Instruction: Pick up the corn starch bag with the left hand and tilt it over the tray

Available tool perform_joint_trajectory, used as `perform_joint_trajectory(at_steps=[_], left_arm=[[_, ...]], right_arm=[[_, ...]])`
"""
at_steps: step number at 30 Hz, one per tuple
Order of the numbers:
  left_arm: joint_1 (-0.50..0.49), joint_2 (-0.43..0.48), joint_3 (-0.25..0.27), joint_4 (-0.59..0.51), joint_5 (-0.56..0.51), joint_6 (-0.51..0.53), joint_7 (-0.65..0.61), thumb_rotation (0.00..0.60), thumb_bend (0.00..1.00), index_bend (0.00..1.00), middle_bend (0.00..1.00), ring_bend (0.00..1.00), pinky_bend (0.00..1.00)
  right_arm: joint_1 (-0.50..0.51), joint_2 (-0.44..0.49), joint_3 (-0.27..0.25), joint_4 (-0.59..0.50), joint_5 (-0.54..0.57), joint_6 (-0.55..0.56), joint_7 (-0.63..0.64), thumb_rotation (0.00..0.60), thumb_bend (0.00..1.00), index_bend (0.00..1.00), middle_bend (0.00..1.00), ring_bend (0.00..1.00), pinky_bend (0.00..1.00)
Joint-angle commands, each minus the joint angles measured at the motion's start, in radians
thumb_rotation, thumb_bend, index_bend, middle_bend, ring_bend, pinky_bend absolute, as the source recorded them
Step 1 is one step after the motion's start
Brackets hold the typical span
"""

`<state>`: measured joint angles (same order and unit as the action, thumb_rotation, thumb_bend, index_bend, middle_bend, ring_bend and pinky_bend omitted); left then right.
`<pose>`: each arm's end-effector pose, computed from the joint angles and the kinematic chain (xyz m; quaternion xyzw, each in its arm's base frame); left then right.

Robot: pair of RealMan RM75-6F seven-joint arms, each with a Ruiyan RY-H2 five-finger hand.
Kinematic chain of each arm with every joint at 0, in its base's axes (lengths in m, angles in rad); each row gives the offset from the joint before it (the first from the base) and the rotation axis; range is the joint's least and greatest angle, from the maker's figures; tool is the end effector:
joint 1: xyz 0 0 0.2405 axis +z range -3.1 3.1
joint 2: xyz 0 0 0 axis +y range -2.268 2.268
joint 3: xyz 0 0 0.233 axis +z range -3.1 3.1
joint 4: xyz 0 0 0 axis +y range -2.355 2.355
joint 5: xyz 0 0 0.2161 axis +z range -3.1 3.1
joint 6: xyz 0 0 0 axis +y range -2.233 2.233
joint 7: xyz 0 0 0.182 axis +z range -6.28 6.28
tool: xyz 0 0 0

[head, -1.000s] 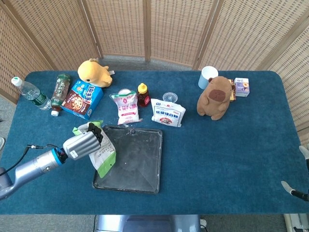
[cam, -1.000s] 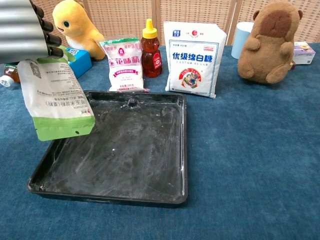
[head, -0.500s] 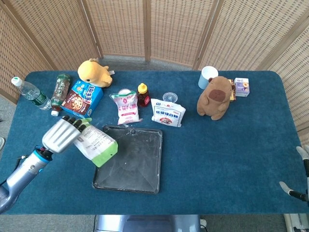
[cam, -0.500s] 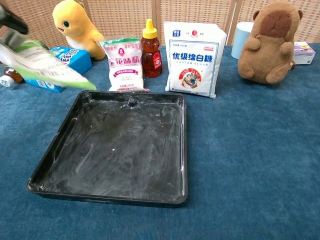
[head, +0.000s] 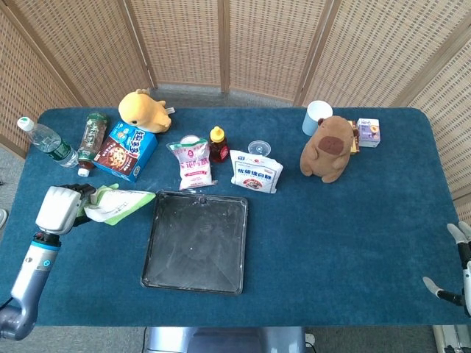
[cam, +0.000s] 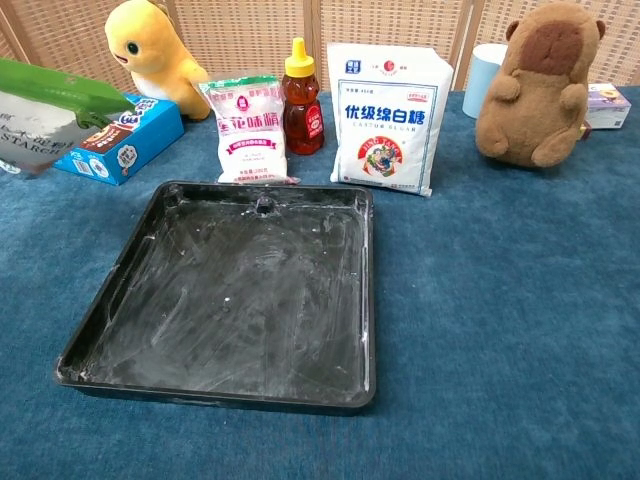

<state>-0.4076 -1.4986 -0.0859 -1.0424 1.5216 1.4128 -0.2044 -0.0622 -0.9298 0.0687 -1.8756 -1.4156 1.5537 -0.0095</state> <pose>-0.2680 0.3299 0.0765 -0.6425 -0.3097 -0.4692 0.5206 -0.2895 -0.1766 0.1925 0.5139 -0.4373 0.3739 0.6363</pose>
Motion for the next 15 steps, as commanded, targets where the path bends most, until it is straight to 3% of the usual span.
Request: perform_joint_trajectory(at_steps=[1, 11, 15], left_arm=[[0.019, -0.057, -0.008, 0.023, -0.04, -0.021, -0.069, 0.6, 0.38, 0.89, 0.75, 0.68, 0.69], [0.042, -0.19, -0.067, 0.002, -0.16, -0.079, -0.183, 0.6, 0.36, 0.89, 0.75, 0.68, 0.64], [0.042, -0.217, -0.074, 0.008, -0.171, -0.091, -0.193, 0.6, 0.35, 0.89, 0.73, 0.61, 0.6]], right_arm=[[0.0, -0.001, -0.001, 0.0, 0.0, 0.0, -0.001, 0.6, 0.09, 0.03, 0.0, 0.0, 0.0], [0.002, 0.0, -0.001, 0.002, 0.005, -0.007, 0.004, 0.6, 0.09, 0.03, 0.0, 0.0, 0.0], [0.002, 0.003, -0.002, 0.0, 0.004, -0.008, 0.007, 0.6, 0.09, 0.03, 0.0, 0.0, 0.0]])
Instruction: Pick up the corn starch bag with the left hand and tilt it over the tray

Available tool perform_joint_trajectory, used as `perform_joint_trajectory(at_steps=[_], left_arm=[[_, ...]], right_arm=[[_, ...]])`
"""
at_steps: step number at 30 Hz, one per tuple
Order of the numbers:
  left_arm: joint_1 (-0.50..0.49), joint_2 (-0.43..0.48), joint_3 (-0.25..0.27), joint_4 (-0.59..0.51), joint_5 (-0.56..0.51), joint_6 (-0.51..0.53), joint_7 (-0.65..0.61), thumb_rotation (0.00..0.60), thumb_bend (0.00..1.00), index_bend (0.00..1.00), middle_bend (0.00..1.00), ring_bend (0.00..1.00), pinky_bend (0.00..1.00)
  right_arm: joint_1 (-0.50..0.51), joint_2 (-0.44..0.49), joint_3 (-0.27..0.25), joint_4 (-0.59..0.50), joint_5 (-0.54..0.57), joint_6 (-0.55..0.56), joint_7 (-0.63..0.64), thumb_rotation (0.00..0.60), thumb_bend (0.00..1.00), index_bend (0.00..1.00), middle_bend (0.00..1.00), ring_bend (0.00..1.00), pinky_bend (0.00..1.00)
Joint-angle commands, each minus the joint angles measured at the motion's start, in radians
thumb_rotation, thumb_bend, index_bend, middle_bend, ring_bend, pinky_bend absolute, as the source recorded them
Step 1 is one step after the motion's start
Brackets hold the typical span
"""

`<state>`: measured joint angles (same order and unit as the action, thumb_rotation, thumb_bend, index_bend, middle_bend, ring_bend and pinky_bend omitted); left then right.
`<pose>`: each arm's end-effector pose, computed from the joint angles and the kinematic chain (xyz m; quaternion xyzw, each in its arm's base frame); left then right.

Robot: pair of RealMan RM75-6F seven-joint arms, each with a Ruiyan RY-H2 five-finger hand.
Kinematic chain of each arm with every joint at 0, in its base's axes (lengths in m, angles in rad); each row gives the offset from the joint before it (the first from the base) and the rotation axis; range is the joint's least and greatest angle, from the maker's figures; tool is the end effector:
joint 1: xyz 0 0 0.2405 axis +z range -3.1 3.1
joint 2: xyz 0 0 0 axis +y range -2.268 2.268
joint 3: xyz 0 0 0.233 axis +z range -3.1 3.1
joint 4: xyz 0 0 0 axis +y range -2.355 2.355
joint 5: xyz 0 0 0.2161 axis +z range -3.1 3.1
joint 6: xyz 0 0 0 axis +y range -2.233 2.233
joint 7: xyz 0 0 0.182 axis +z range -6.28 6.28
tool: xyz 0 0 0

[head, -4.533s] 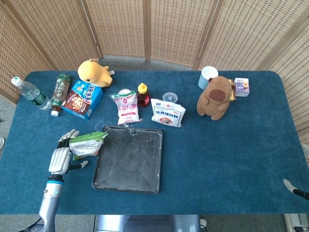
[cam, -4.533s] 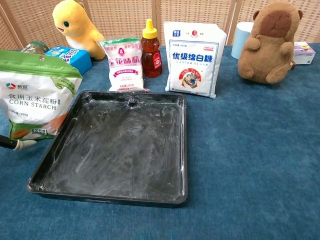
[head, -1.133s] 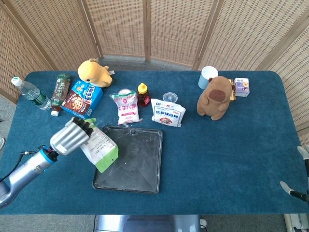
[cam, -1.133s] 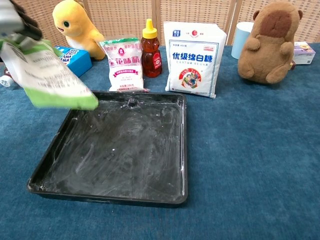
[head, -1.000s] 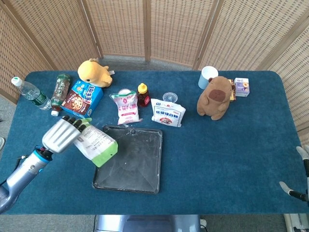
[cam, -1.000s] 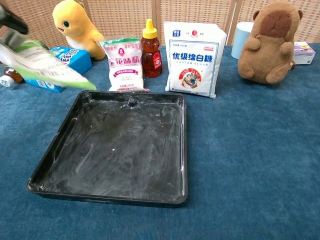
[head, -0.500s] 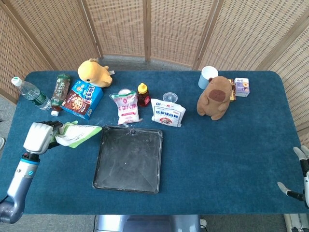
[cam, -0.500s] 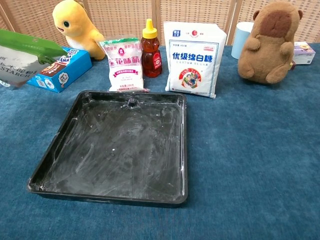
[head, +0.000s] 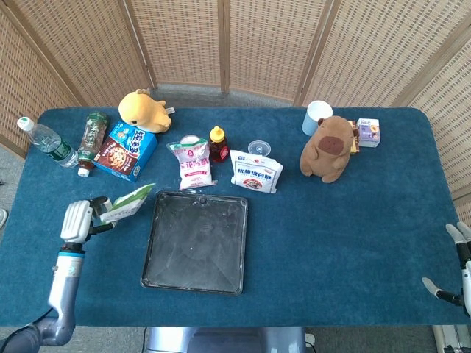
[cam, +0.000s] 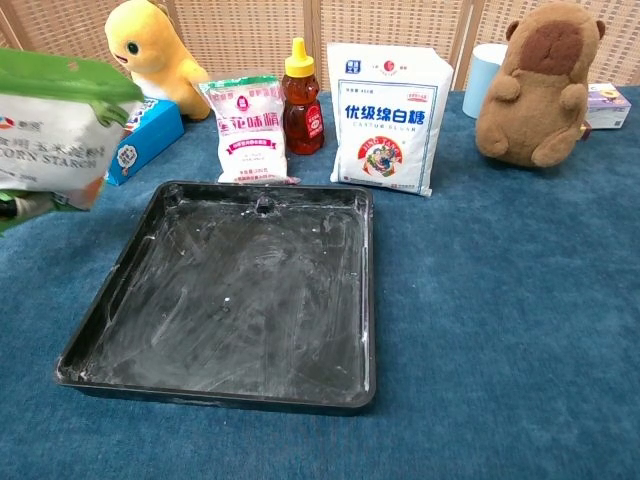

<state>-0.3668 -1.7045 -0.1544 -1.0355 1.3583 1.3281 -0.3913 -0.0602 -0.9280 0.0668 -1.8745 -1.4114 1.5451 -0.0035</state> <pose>-0.2735 0.3216 0.0136 -0.5038 -0.4938 -0.5256 0.4755 -0.2908 -0.1767 0.1916 0.5141 -0.4416 0.3719 0.6344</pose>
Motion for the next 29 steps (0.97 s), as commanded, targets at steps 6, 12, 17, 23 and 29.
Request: perform_joint_trajectory(at_steps=[6, 12, 17, 23, 29], left_arm=[[-0.001, -0.015, 0.015, -0.005, 0.011, -0.035, -0.031, 0.6, 0.22, 0.31, 0.17, 0.23, 0.34], [0.01, 0.017, 0.051, -0.033, 0.061, -0.025, -0.066, 0.6, 0.02, 0.0, 0.0, 0.11, 0.21], [0.041, 0.041, 0.064, -0.053, 0.095, 0.036, -0.116, 0.6, 0.0, 0.0, 0.0, 0.07, 0.18], [0.089, 0.08, 0.076, -0.102, 0.142, 0.145, -0.195, 0.6, 0.0, 0.0, 0.0, 0.06, 0.16], [0.159, 0.167, 0.073, -0.184, 0.18, 0.298, -0.2, 0.6, 0.0, 0.0, 0.0, 0.05, 0.15]], right_arm=[[-0.002, 0.004, 0.002, -0.002, 0.001, 0.004, 0.007, 0.6, 0.09, 0.03, 0.0, 0.0, 0.0], [-0.003, 0.009, 0.0, -0.004, -0.004, 0.006, 0.016, 0.6, 0.09, 0.03, 0.0, 0.0, 0.0], [-0.002, 0.012, -0.001, -0.006, -0.005, 0.002, 0.02, 0.6, 0.09, 0.03, 0.0, 0.0, 0.0], [-0.004, 0.011, -0.002, -0.007, -0.009, 0.006, 0.016, 0.6, 0.09, 0.03, 0.0, 0.0, 0.0], [-0.005, 0.011, -0.005, -0.009, -0.016, 0.009, 0.014, 0.6, 0.09, 0.03, 0.0, 0.0, 0.0]])
